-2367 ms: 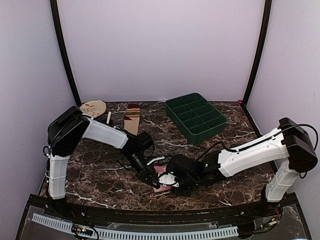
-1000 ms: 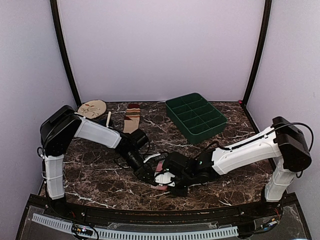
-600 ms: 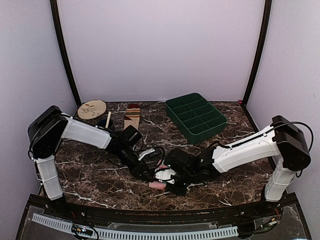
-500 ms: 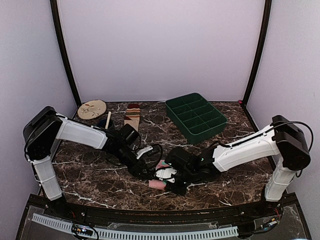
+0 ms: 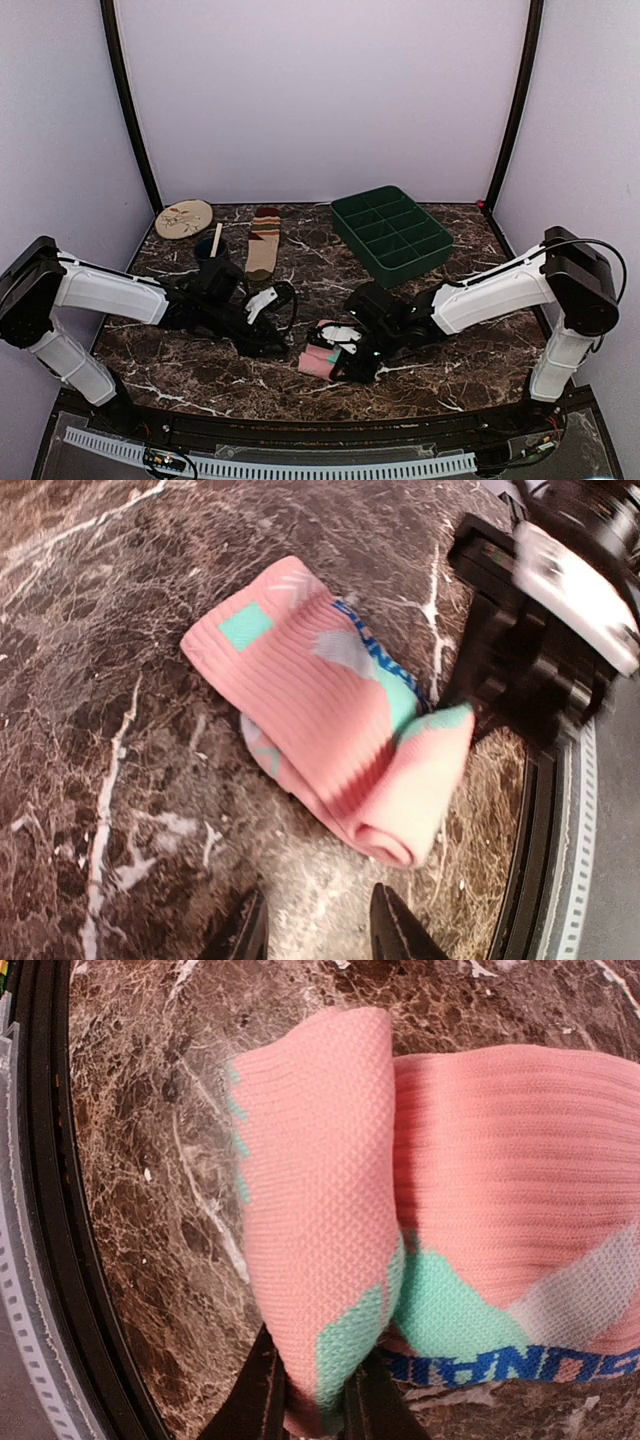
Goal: Roll the socks
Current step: Roll the sock at the center of the board.
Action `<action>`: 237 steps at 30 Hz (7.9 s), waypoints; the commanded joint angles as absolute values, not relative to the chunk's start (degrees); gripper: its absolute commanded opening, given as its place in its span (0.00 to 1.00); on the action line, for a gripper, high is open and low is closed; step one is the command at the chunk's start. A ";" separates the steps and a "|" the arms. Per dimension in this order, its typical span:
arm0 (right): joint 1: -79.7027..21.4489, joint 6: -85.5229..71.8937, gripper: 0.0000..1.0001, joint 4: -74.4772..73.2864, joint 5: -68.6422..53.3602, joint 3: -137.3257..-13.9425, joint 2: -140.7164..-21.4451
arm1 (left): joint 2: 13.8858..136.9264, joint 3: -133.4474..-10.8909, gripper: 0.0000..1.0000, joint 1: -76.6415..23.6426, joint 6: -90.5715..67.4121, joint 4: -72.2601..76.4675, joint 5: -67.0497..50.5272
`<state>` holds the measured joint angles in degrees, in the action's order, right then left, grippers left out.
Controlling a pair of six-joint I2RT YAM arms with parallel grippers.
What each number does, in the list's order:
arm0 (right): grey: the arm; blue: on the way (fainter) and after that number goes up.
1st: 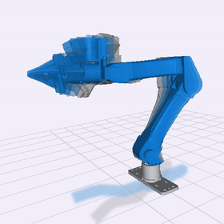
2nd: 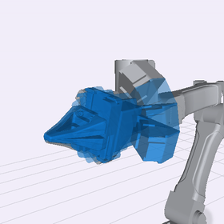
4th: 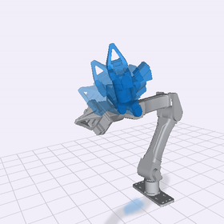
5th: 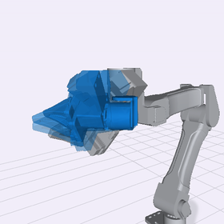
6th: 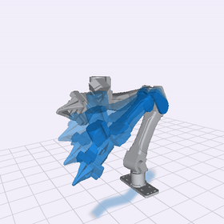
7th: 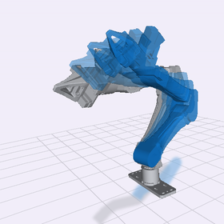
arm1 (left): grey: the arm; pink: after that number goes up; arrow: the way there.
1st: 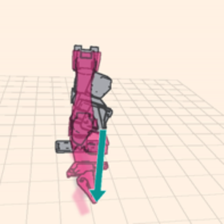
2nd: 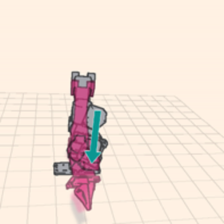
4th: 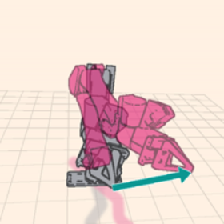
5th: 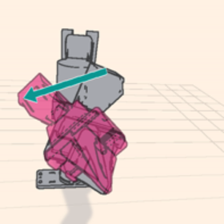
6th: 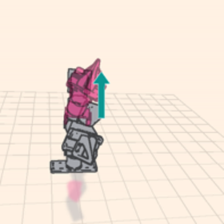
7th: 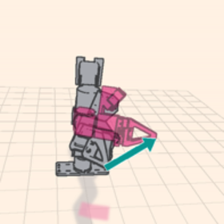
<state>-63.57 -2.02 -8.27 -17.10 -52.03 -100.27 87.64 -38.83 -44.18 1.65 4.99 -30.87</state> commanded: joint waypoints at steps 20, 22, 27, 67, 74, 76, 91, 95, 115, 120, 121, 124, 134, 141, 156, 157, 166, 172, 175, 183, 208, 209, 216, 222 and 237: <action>-59.12 -3.36 0.00 -17.49 -33.37 -54.47 -107.53 | 86.12 -40.59 0.40 -60.68 22.13 6.13 -16.66; -58.78 -3.05 0.00 -17.98 -33.82 -54.77 -107.81 | 87.21 -41.46 0.40 -61.10 23.34 5.05 -17.65; -58.17 -2.17 0.00 -19.02 -34.32 -55.59 -108.32 | 89.38 -42.93 0.40 -61.66 24.95 3.43 -18.77; -55.83 -2.10 0.00 -18.89 -38.08 -56.70 -110.92 | 101.08 -50.24 0.07 -62.14 29.10 -8.38 -26.54; -55.38 -3.28 0.05 -18.28 -37.90 -55.63 -110.04 | 103.66 -52.38 0.00 -61.67 28.72 -11.23 -30.30; -55.16 -3.54 0.15 -18.28 -37.75 -55.16 -109.60 | 104.24 -53.08 0.00 -60.85 28.07 -11.96 -31.02; -51.17 -7.76 0.36 -14.83 -33.43 -46.57 -101.26 | 108.26 -58.18 0.00 -55.81 25.88 -17.08 -36.16; -49.71 -9.14 0.37 -13.69 -32.33 -44.16 -99.56 | 109.36 -59.46 0.00 -55.40 25.42 -18.15 -37.15; -51.62 -12.10 0.38 -12.53 -8.40 -38.75 -80.64 | 117.73 -68.68 0.00 -51.05 23.24 -27.00 -47.13; -58.80 -9.21 0.38 -12.29 -0.06 -38.83 -78.82 | 119.85 -70.84 0.00 -50.14 23.04 -29.02 -48.66; -60.44 -8.56 0.38 -12.17 1.45 -38.88 -78.77 | 120.13 -71.10 0.00 -49.92 23.06 -29.19 -48.88; -64.89 -6.81 0.38 -11.61 5.41 -39.31 -78.75 | 120.74 -71.49 0.00 -49.30 22.83 -29.25 -49.66; -72.97 1.66 0.41 -12.69 9.32 -44.64 -82.40 | 121.88 -72.29 0.00 -48.34 22.49 -29.70 -51.43; -74.45 5.97 0.44 -13.50 7.98 -49.35 -88.49 | 122.18 -72.57 0.00 -48.09 22.56 -29.74 -52.40; -74.73 11.29 0.48 -13.77 7.85 -52.80 -96.97 | 122.42 -72.77 0.00 -47.64 22.60 -29.92 -54.20; -74.75 11.41 0.48 -13.56 7.83 -52.75 -97.23 | 122.41 -72.73 0.00 -47.64 22.59 -29.92 -54.30; -74.03 12.22 0.35 -12.80 6.17 -51.91 -98.67 | 122.47 -72.60 0.00 -47.64 22.67 -30.12 -54.65; -73.00 11.75 0.03 -13.44 3.42 -52.21 -99.74 | 122.35 -72.75 0.00 -47.64 22.34 -30.44 -53.64; -72.47 11.09 0.00 -13.75 2.04 -52.33 -100.23 | 122.03 -73.27 0.11 -47.64 21.70 -31.05 -51.76; -71.52 8.70 0.00 -12.54 0.23 -52.35 -101.36 | 118.94 -72.12 0.26 -45.75 17.48 -28.60 -48.58; -68.63 -0.24 0.00 -12.09 -9.49 -55.10 -103.93 | 92.91 -44.87 0.32 -41.95 5.64 -1.77 -27.48; -68.38 -0.36 0.00 -12.19 -10.07 -55.22 -103.89 | 91.60 -43.47 0.32 -41.97 5.24 -0.67 -26.67; -65.91 -2.15 0.00 -13.01 -15.86 -55.87 -105.06 | 82.67 -35.64 0.34 -42.37 4.14 7.91 -26.99; -63.38 -3.46 0.00 -14.53 -22.61 -57.20 -107.54 | 78.36 -33.60 0.37 -45.25 6.77 8.99 -27.51; -59.95 -5.18 0.00 -16.50 -33.34 -57.78 -110.60 | 81.97 -36.95 0.41 -54.96 17.79 4.39 -22.67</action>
<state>-59.51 -3.88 -9.26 -30.28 -59.31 -106.94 80.60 -34.79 -54.61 14.44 5.52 -24.25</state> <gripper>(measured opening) 0.097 0.404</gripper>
